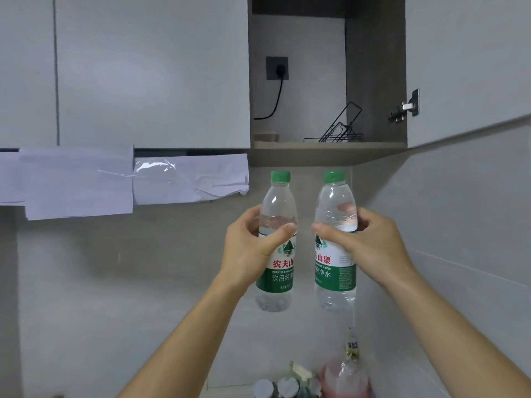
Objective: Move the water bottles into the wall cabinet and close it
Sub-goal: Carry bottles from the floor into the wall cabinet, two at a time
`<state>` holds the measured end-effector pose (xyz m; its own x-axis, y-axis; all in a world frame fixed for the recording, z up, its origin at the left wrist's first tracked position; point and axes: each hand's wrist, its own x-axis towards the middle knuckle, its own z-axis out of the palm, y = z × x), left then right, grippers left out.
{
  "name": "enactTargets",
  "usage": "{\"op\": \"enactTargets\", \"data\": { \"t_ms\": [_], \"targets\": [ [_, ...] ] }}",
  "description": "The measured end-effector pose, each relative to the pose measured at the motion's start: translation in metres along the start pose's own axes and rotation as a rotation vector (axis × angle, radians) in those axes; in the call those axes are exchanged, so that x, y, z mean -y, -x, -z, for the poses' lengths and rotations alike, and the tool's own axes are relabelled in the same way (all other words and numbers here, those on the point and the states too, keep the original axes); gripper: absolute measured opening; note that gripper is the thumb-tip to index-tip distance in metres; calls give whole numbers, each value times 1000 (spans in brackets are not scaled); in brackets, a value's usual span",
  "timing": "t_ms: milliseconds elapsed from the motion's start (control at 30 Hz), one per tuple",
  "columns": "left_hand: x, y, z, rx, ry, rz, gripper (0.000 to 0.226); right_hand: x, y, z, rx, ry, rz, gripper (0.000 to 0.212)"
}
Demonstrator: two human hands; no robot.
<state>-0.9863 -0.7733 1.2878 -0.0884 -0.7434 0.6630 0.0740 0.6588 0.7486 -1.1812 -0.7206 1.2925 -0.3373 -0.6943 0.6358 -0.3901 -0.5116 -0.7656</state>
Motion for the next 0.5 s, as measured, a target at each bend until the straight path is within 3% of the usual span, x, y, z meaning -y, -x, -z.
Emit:
{"op": "enactTargets", "data": {
  "t_ms": [200,500],
  "targets": [
    [0,-45,-9,-3,-77,-108,42,0,-43,-1,15,-29,58,40],
    [-27,-105,-27,-62,-69,-111,39,24,-110,1,54,-112,108,35]
  ]
}}
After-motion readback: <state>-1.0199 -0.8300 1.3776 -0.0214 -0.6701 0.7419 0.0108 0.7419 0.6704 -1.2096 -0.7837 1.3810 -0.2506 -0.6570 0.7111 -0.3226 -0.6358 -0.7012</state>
